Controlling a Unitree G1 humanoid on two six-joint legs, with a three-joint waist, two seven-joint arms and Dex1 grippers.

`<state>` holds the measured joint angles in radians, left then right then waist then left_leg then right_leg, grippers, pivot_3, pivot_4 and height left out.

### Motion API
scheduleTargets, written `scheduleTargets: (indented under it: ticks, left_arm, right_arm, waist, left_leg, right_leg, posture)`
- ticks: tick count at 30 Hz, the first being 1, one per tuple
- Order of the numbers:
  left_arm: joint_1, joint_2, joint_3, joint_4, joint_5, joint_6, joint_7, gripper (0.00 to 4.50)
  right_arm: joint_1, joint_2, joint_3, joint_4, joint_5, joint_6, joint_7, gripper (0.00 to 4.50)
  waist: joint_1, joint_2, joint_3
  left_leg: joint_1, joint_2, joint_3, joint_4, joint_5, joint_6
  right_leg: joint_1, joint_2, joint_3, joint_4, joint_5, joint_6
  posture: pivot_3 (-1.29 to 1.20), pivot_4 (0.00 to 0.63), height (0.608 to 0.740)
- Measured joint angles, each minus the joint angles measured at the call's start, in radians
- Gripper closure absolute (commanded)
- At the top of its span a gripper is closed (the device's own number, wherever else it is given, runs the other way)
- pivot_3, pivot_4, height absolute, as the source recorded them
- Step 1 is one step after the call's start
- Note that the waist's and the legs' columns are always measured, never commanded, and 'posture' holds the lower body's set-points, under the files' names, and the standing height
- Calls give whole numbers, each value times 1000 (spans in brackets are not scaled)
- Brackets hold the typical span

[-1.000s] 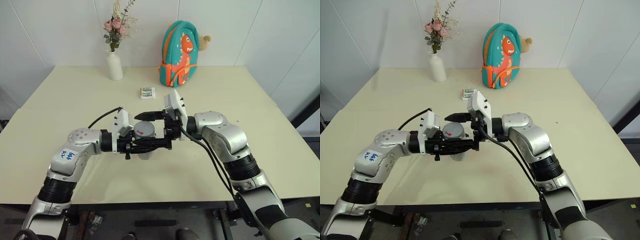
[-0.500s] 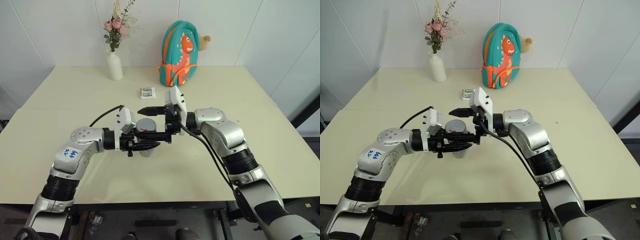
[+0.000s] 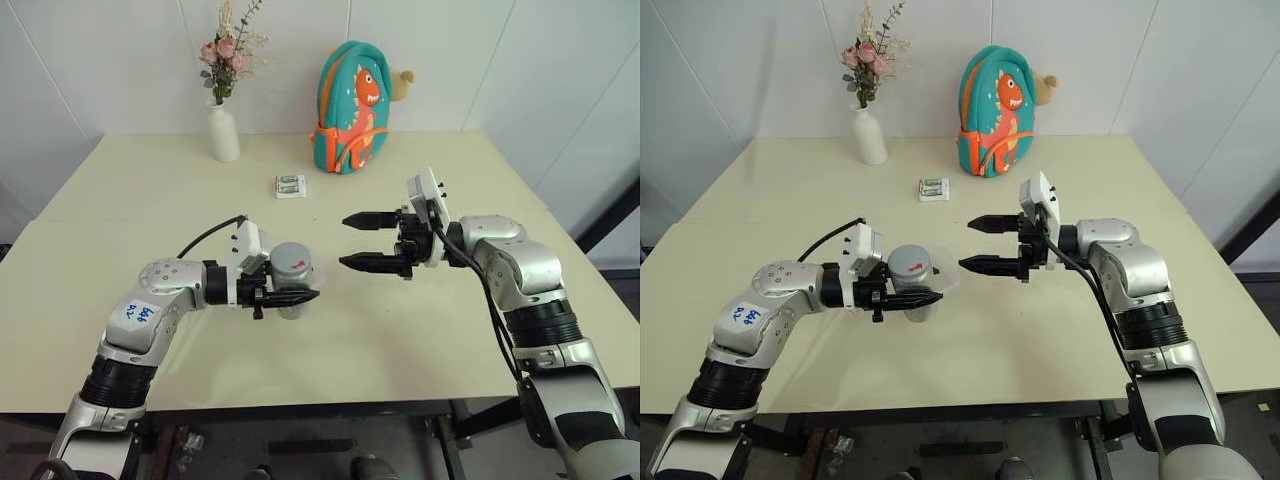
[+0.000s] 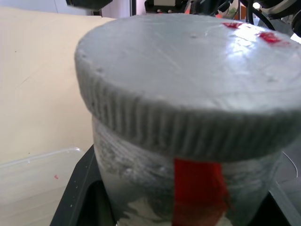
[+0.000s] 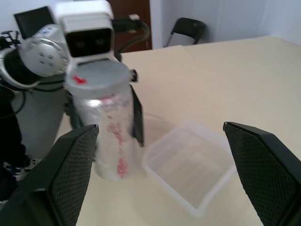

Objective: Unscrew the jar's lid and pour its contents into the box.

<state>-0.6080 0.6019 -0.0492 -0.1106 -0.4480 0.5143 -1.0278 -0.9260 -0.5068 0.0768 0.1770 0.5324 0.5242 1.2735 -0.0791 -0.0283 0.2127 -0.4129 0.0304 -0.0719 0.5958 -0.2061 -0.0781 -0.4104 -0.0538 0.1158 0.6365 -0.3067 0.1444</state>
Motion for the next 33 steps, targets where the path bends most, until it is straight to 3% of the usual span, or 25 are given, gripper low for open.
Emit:
scheduleTargets:
  ticks: [8,18,27,33]
  left_arm:
    - [1,0,0,-1,0,0,1,2494]
    - [0,-7,0,-1,0,0,0,2494]
    - [-4,-13,0,1,2,5,21,2494]
    - [-7,-13,1,4,3,9,33,2494]
  right_arm:
    - [0,141,53,-127,15,27,-77,43]
    - [-15,238,115,-76,-82,-48,-156,43]
    - [-52,239,116,-9,-118,-101,-141,43]
    - [-69,163,111,11,-110,-123,-83,43]
  waist:
    - [-2,0,0]
    - [-3,0,0]
    - [-2,0,0]
    - [-2,0,0]
  left_leg:
    - [0,0,0,0,0,0]
    - [1,0,0,0,0,0]
    - [1,0,0,0,0,0]
    - [1,0,0,0,0,0]
  right_leg:
    - [0,0,0,1,0,0]
    - [0,0,0,2,0,0]
    - [0,0,0,2,0,0]
    - [0,0,0,2,0,0]
  posture:
    - [0,150,740]
    - [0,150,740]
    - [0,150,740]
    - [0,150,740]
